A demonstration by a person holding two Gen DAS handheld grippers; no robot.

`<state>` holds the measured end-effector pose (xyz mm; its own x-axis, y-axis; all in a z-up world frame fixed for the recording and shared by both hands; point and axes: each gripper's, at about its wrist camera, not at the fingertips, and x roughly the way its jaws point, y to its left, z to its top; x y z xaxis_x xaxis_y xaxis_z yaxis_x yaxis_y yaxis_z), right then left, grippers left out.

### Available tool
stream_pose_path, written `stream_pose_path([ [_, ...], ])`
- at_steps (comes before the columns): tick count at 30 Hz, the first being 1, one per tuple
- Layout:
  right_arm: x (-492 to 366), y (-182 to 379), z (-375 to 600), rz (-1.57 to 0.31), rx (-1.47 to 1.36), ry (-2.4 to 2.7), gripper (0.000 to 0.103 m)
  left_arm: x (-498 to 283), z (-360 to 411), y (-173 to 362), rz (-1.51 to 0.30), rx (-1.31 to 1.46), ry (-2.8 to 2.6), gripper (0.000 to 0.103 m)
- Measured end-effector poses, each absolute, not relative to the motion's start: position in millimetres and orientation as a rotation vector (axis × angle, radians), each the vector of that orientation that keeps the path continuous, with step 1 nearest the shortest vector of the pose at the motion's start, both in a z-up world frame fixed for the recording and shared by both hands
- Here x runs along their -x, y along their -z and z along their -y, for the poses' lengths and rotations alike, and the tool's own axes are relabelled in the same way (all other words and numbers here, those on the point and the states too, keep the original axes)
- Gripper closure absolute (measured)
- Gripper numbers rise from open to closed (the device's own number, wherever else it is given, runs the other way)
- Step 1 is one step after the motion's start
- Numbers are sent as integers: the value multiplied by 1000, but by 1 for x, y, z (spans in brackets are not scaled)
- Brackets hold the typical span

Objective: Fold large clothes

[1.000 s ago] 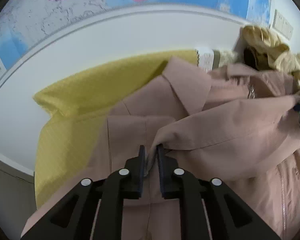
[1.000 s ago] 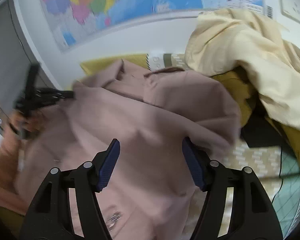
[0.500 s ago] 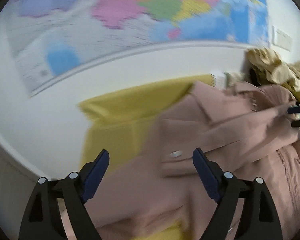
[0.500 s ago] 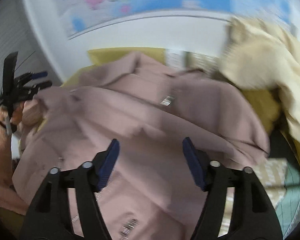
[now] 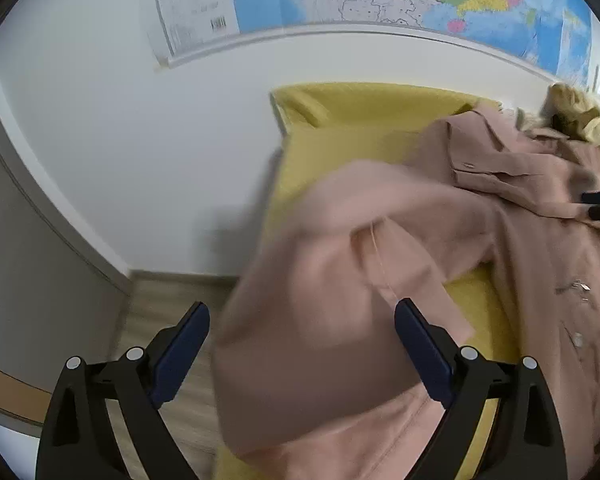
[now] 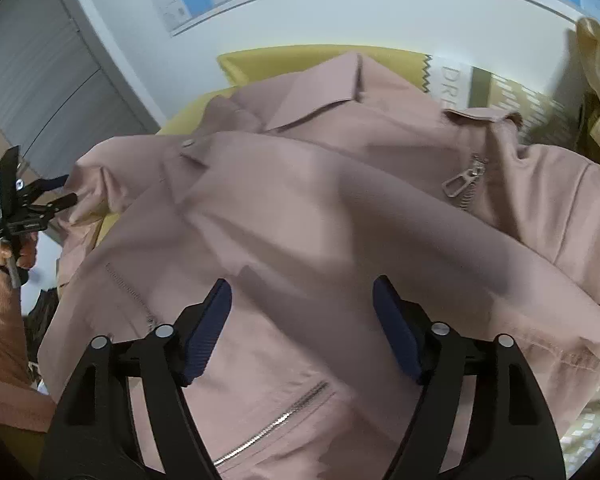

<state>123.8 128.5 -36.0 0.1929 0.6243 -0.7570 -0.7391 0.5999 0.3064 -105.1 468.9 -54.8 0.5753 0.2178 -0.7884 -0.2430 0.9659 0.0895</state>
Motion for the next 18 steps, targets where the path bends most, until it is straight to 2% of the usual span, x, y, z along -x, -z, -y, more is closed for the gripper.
stream_pose_path([
  [1,-121,36,-133,-987,141,-965,29,107,-471,58,-911,49,-252,15],
  [2,-118,36,-135,-986,151,-969,29,107,-471,60,-910,61,-236,22],
  [4,-112,35,-138,-985,161,-981,28,101,-473,63,-935,104,-200,94],
  [5,-110,34,-139,-984,165,-984,28,98,-474,62,-947,121,-191,102],
  [8,-103,29,-138,-968,160,-1001,28,92,-464,28,-886,108,-154,101],
  [13,-93,11,-136,-921,128,-1045,28,78,-395,-64,-750,-76,11,100],
  [18,-81,-7,-133,-872,65,-1128,28,41,-315,-99,-749,-181,201,99],
])
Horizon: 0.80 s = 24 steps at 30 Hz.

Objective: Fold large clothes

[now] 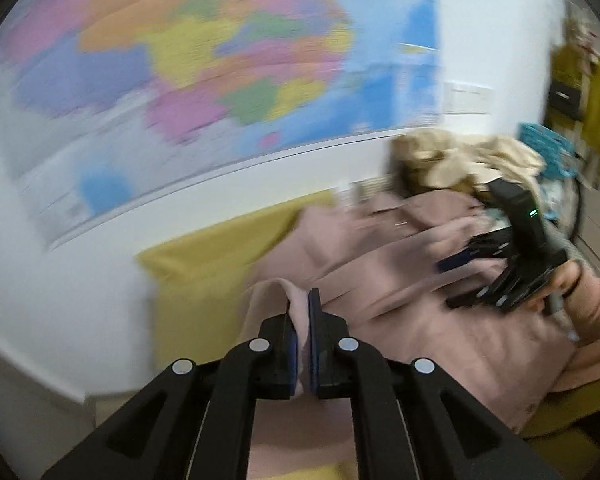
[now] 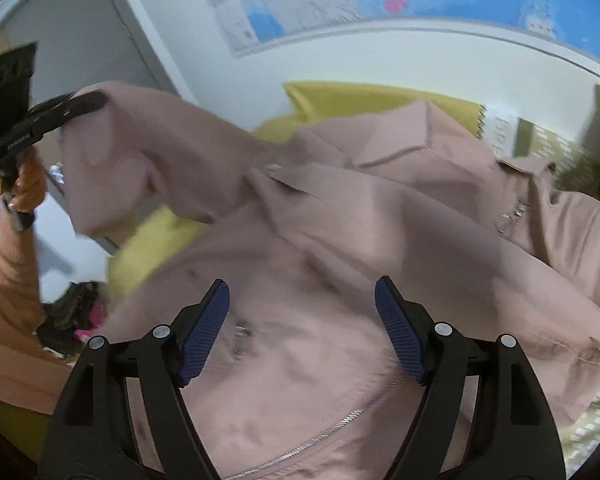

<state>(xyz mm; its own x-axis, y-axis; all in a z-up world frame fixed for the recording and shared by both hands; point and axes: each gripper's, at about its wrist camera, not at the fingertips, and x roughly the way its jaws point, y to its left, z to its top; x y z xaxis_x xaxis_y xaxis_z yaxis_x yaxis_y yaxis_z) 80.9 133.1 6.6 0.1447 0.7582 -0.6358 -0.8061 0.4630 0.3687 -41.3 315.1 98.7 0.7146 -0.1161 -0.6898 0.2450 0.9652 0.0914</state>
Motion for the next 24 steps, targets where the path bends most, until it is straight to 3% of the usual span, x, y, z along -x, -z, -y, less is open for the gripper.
stream_pose_path([
  [3,-73,-12,-128,-853,52,-1150,28,5,-278,-88,-800,-152,312,99],
  [5,-70,-11,-121,-851,31,-1151,26,-20,-257,-68,-845,-125,379,90],
  [6,-69,-10,-116,-856,18,-1146,26,-34,-243,-54,-875,-115,416,75],
  [7,-69,-9,-113,-861,8,-1144,26,-43,-235,-46,-895,-105,442,48],
  [8,-69,-7,-109,-870,-4,-1140,26,-55,-225,-34,-921,-105,427,39],
  [12,-67,2,-100,-896,-22,-1111,25,-71,-229,-27,-887,-44,367,34],
  [15,-61,5,-106,-898,-18,-1115,14,-60,-255,-37,-804,15,310,26],
  [17,-57,7,-118,-902,1,-1128,8,-52,-275,-39,-780,53,279,25],
  [21,-66,26,-156,-973,45,-1094,6,-32,-310,-29,-778,73,174,24],
  [22,-70,31,-163,-994,48,-1089,11,-27,-320,-25,-789,81,143,24],
  [24,-77,42,-178,-1041,63,-1088,51,-20,-339,-13,-817,125,110,24],
])
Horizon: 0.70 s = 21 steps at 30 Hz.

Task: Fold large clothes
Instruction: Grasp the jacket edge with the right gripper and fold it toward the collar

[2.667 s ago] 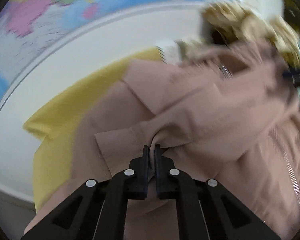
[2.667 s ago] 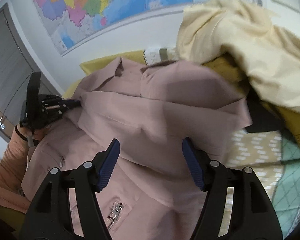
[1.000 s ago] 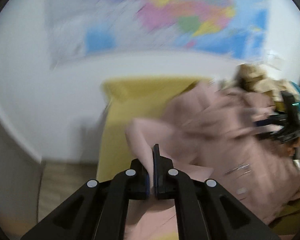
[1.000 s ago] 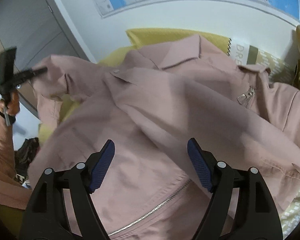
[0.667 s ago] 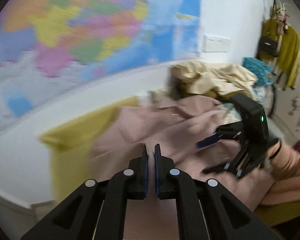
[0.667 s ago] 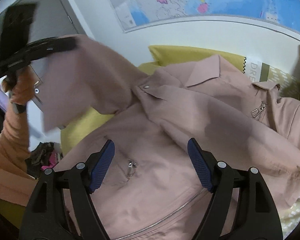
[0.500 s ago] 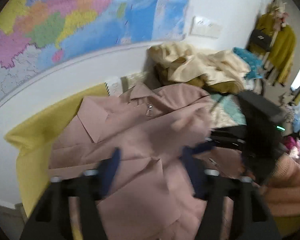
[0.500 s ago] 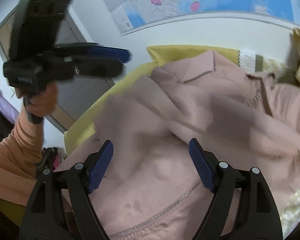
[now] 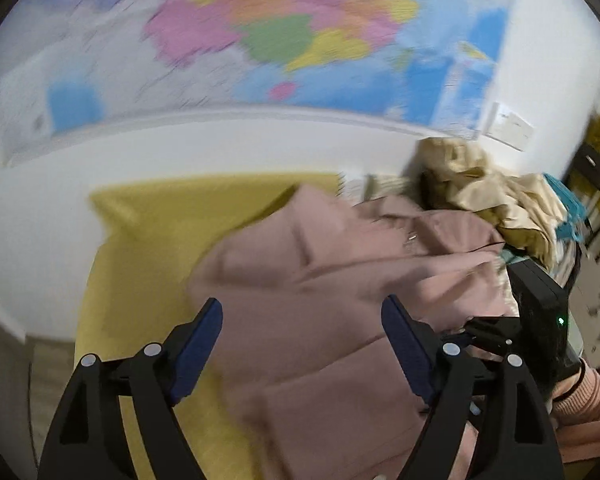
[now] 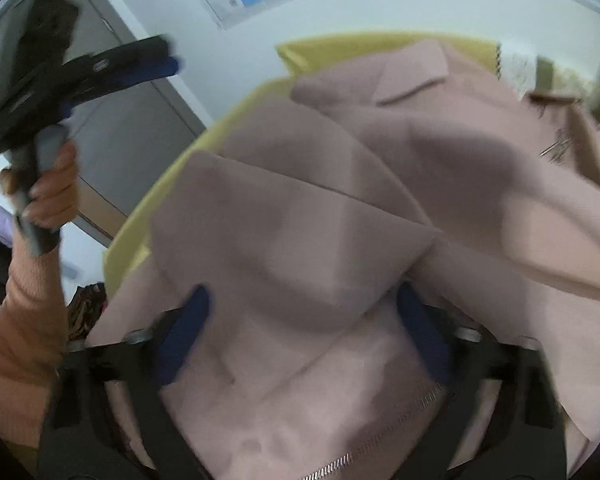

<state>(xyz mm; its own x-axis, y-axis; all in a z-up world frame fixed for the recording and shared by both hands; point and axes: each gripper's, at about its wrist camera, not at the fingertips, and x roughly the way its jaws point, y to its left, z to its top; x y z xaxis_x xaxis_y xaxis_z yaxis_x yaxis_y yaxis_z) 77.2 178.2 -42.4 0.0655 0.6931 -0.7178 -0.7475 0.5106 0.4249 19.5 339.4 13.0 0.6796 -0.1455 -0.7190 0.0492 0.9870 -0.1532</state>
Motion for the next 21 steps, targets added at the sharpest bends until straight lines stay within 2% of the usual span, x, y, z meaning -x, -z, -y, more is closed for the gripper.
stream_pose_path([
  [1,-78,44,-181,-1045,66,-1094,86,-18,-345,-8,-827,141,96,24],
  [2,-80,42,-180,-1036,55,-1106,99,-15,-353,-2,-837,156,75,24],
  [7,-98,4,-131,-917,-72,-1081,98,-3,-364,10,-844,178,100,24],
  [9,-107,2,-108,-914,-105,-1026,86,0,-359,13,-837,173,150,24],
  [11,-121,15,-86,-961,-99,-888,35,-1,-348,19,-841,170,204,24],
  [16,-111,24,-64,-962,-124,-848,34,-9,-307,42,-902,79,291,24],
  [18,-89,16,-79,-927,-48,-909,30,-17,-293,54,-945,81,343,25],
  [20,-72,9,-97,-891,22,-964,18,-25,-279,63,-973,92,395,26],
  [21,-62,6,-109,-868,56,-997,18,-31,-271,67,-988,98,419,28],
])
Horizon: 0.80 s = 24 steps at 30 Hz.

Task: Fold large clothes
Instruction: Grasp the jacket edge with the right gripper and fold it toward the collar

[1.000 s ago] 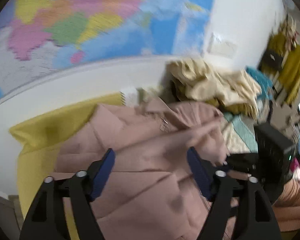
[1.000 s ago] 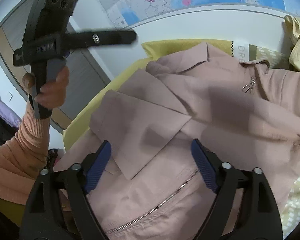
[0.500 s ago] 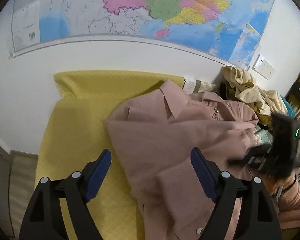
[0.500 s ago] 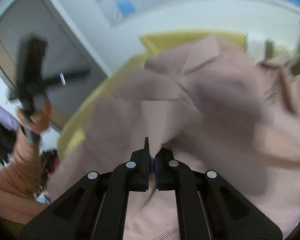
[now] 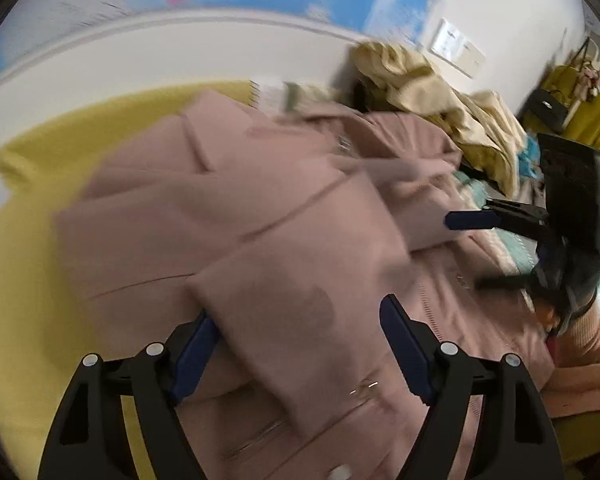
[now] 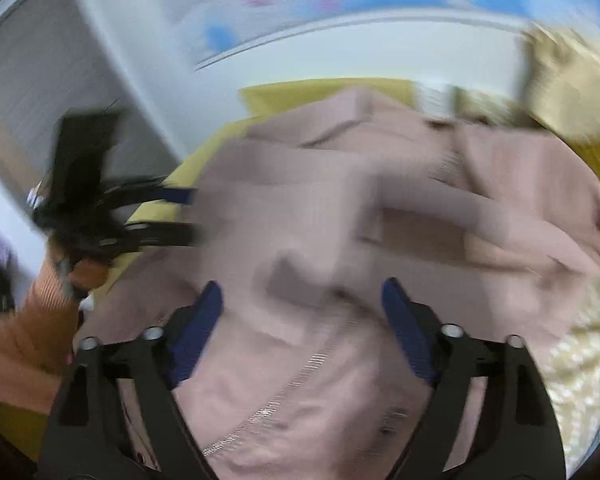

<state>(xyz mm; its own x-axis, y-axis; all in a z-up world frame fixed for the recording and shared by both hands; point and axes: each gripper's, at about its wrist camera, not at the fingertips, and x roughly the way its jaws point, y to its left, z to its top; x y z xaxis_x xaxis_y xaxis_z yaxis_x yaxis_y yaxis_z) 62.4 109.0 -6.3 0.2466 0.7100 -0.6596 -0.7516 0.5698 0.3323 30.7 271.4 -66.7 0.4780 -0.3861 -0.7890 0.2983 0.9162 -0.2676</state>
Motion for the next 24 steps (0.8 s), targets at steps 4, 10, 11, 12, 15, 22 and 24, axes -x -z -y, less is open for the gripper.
stream_pose_path([
  [4,-58,6,-126,-854,66,-1030,18,-51,-255,71,-1029,244,565,63],
  [10,-42,3,-108,-808,76,-978,6,-70,-218,49,-984,251,667,63],
  [11,-39,5,-108,-806,79,-951,6,-73,-209,47,-981,247,689,63],
  [12,-37,7,-101,-804,79,-936,6,-75,-201,46,-982,240,699,62],
  [15,-35,17,-113,-801,74,-887,10,-83,-188,44,-988,260,729,62],
  [22,-38,42,-136,-792,174,-739,91,-90,-197,40,-980,325,696,60],
  [24,-47,34,-111,-796,29,-782,99,-85,-209,29,-927,319,648,57],
])
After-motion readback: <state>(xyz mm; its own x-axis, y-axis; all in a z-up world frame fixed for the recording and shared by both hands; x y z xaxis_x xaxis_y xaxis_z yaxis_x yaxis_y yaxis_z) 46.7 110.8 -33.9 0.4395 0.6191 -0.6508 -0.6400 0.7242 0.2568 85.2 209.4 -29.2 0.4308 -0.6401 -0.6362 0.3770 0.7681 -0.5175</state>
